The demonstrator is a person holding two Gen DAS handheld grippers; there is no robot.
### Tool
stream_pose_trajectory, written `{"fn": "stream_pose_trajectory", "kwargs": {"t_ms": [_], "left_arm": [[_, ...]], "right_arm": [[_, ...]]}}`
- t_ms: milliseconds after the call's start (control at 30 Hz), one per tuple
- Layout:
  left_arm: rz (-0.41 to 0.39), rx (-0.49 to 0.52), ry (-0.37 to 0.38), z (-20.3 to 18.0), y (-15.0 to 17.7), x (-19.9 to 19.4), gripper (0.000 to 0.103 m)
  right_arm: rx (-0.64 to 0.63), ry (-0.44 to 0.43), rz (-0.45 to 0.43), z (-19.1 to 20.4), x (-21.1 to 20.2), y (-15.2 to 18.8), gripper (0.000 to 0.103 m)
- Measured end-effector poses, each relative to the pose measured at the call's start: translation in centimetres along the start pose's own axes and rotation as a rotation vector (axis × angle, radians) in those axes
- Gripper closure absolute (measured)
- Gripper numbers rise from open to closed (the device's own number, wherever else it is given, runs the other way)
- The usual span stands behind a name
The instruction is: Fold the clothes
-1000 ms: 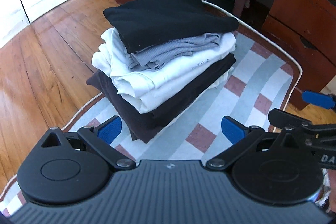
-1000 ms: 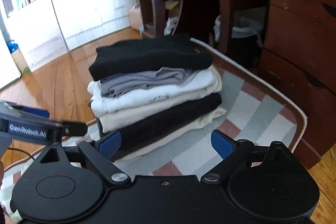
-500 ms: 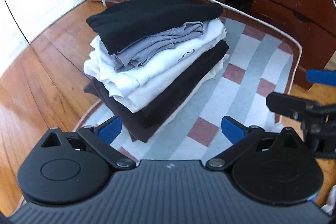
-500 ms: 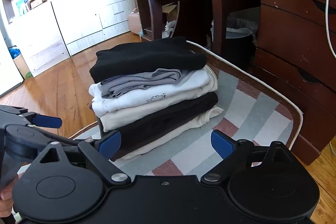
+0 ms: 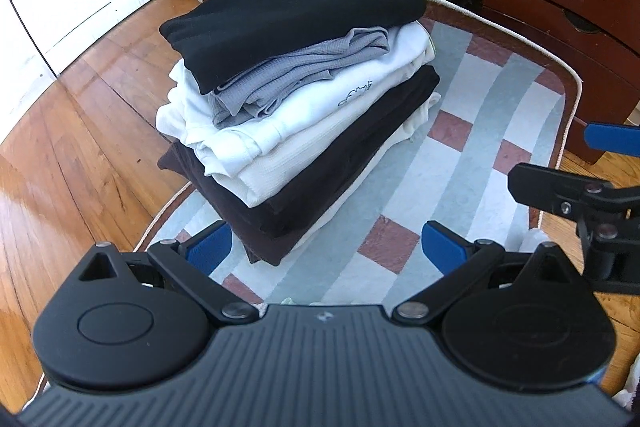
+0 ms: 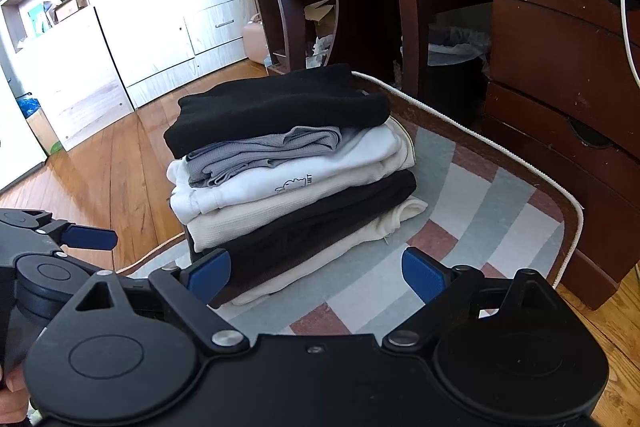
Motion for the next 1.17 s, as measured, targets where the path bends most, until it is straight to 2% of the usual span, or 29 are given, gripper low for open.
{"fn": "stream_pose_trajectory", "kwargs": {"t_ms": [233, 833, 1167], "left_arm": [[0.018, -0.013, 0.004, -0.1, 0.0, 0.6, 0.0], [-0.002, 0.003, -0.002, -0.1, 0.5, 0.8, 0.0], [-0.031, -0.005, -0.007, 0.1, 0.6, -0.4, 0.0]], "right_arm": [[0.001, 0.005, 0.006, -0.1, 0.3, 0.1, 0.008], [0.02, 0.003, 0.021, -0.2, 1.7, 0.4, 0.008], [0.015, 0.008, 0.01, 0.0, 1.8, 0.3, 0.008]]}}
Point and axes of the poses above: each gripper's, at about its wrist camera, not at the fingertips, and x roughly the way its jaws point, z to its left, y to its underside, the point moved 1 cm from there along x, roughly the way its jaws point, and after that the axes turned 12 degrees about -x, right-handed, at the moved point
